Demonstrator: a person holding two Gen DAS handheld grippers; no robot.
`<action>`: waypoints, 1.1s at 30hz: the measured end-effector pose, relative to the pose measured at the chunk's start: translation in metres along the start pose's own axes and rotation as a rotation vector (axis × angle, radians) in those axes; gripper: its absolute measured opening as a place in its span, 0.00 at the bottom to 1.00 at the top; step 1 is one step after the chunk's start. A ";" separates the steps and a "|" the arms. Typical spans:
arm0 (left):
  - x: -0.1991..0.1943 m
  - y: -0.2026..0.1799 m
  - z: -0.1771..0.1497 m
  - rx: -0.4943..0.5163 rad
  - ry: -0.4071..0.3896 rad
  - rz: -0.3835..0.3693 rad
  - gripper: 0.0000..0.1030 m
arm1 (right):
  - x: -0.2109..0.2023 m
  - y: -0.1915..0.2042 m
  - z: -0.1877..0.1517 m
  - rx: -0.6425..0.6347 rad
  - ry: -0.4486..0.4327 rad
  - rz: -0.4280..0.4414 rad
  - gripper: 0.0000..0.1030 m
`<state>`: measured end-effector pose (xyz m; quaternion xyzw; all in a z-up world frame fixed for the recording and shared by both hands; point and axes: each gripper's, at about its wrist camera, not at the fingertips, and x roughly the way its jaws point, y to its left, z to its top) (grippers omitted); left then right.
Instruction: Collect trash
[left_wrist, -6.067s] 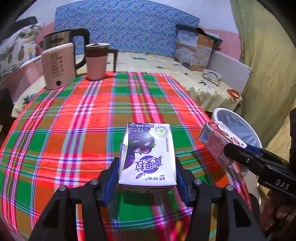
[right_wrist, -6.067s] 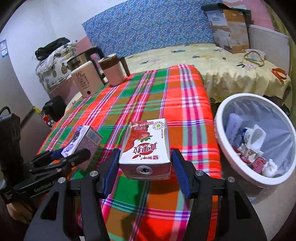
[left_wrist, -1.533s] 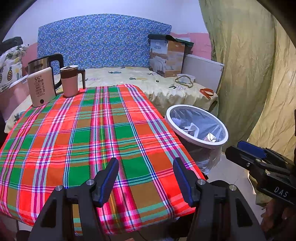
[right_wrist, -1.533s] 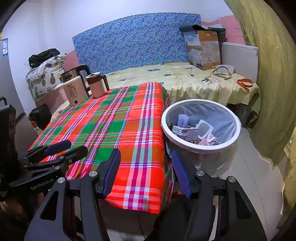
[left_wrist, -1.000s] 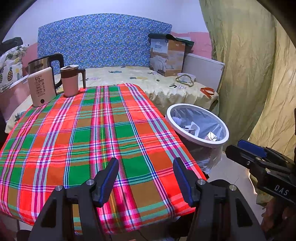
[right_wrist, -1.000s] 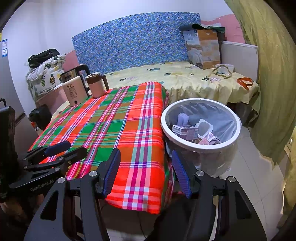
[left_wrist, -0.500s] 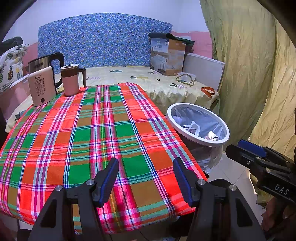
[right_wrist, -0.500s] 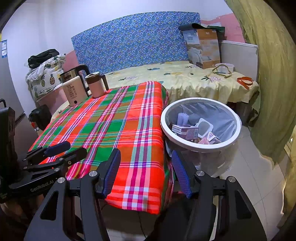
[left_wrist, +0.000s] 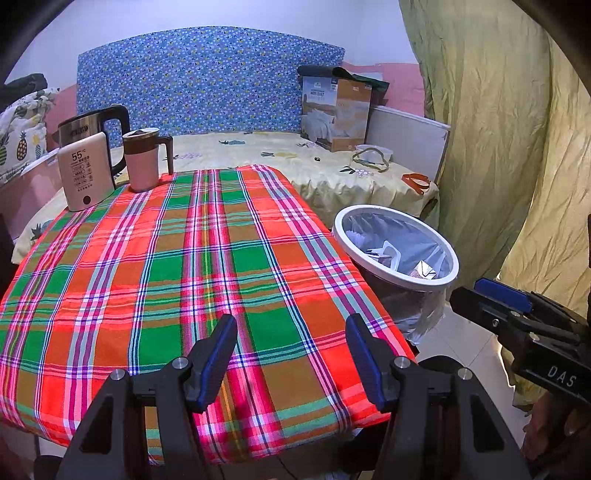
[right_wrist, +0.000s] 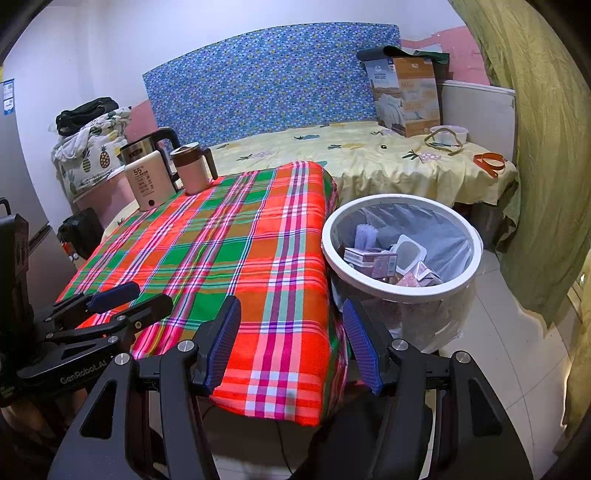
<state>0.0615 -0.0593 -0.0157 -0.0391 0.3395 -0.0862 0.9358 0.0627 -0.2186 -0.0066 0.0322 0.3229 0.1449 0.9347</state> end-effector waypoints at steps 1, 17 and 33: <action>-0.001 0.000 0.000 0.000 0.000 0.000 0.59 | 0.000 -0.001 0.000 0.001 0.000 0.001 0.57; -0.002 -0.002 -0.001 0.001 0.010 0.023 0.59 | 0.000 -0.002 0.001 0.001 0.001 0.001 0.57; 0.000 -0.004 -0.001 0.004 0.015 0.027 0.59 | 0.001 0.000 -0.002 0.005 0.005 0.001 0.57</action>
